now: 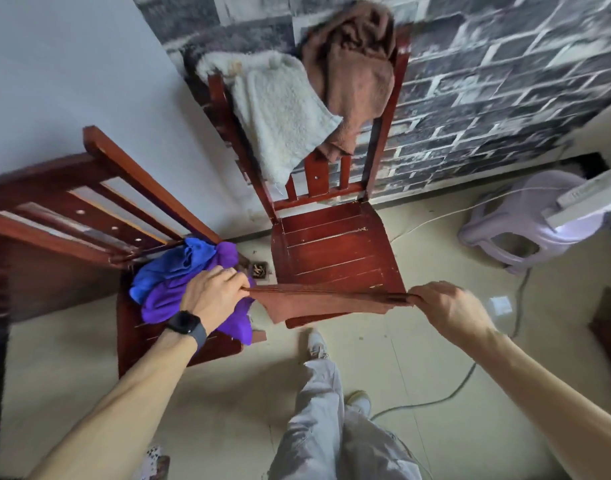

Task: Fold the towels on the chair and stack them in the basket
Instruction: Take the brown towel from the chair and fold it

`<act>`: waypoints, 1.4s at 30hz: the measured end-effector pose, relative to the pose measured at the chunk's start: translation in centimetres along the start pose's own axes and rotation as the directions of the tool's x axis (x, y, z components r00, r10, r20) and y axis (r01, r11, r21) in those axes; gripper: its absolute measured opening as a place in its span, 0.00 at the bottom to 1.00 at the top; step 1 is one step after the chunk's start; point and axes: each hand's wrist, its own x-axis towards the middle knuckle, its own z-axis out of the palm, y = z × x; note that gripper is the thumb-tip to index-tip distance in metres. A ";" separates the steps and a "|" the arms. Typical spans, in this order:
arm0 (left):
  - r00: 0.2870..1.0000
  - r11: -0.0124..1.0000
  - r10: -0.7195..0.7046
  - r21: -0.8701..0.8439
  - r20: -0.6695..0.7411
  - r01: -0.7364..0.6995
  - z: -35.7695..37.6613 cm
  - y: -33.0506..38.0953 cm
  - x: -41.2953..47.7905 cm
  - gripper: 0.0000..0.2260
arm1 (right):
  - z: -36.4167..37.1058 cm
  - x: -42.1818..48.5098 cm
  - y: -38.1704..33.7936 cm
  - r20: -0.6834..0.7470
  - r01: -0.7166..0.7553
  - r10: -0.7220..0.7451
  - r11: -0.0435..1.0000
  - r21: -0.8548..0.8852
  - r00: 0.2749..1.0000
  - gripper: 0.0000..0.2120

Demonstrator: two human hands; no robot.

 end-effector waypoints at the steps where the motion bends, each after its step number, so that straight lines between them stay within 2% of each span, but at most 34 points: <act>1: 1.000 1.000 -0.011 0.004 0.011 0.011 -0.8 0.4 -0.6 0.06 | -0.7 -0.6 -0.5 0.027 -0.007 0.007 1.000 -0.010 1.000 0.11; 4: 0.998 0.999 -0.046 -0.023 -0.034 0.045 -2.7 0.7 -1.6 0.07 | -2.9 -1.2 -1.6 -0.030 -0.076 0.077 0.997 0.029 0.997 0.04; 7: 0.998 0.998 -0.057 -0.010 -0.027 0.057 -4.1 1.0 -2.3 0.09 | -4.5 -1.1 -2.6 0.068 -0.115 0.115 0.993 0.003 0.991 0.07; 10: 0.996 0.997 -0.061 -0.056 -0.068 0.058 -4.5 1.0 -2.3 0.07 | -4.8 -1.1 -2.4 0.008 -0.074 0.074 0.997 -0.007 0.997 0.07; 15: 0.997 0.996 -0.058 -0.077 -0.042 0.055 -4.3 1.3 -1.3 0.05 | -5.1 -0.9 -2.0 0.171 -0.078 0.092 0.993 -0.084 0.981 0.08; 17: 0.997 0.992 -0.081 -0.100 0.011 0.081 -4.3 1.6 -0.3 0.05 | -5.2 0.2 -1.9 0.193 -0.112 0.130 0.989 -0.101 0.973 0.09; 19: 0.993 0.988 -0.107 -0.110 0.052 0.112 -4.6 1.3 1.2 0.06 | -5.4 1.9 -1.6 0.166 -0.138 0.156 0.984 -0.113 0.974 0.08; 25: 0.986 0.982 -0.159 -0.096 0.045 0.162 -5.7 -0.5 7.2 0.07 | -7.1 8.5 -1.1 0.051 -0.159 0.169 0.974 -0.161 0.984 0.07; 33: 0.974 0.973 -0.198 -0.139 -0.113 0.182 -8.0 -1.7 11.8 0.07 | -9.5 13.7 -0.4 -0.071 -0.192 0.184 0.972 -0.137 0.980 0.09; 37: 0.966 0.985 -0.157 -0.110 -0.205 0.136 -8.0 -1.8 12.0 0.06 | -9.4 14.1 0.2 -0.131 -0.188 0.169 0.971 -0.148 0.977 0.07; 42: 0.972 0.989 -0.130 -0.097 -0.197 0.113 -4.1 -0.9 9.6 0.04 | -6.2 11.7 0.6 -0.088 -0.178 0.165 0.970 -0.166 0.982 0.04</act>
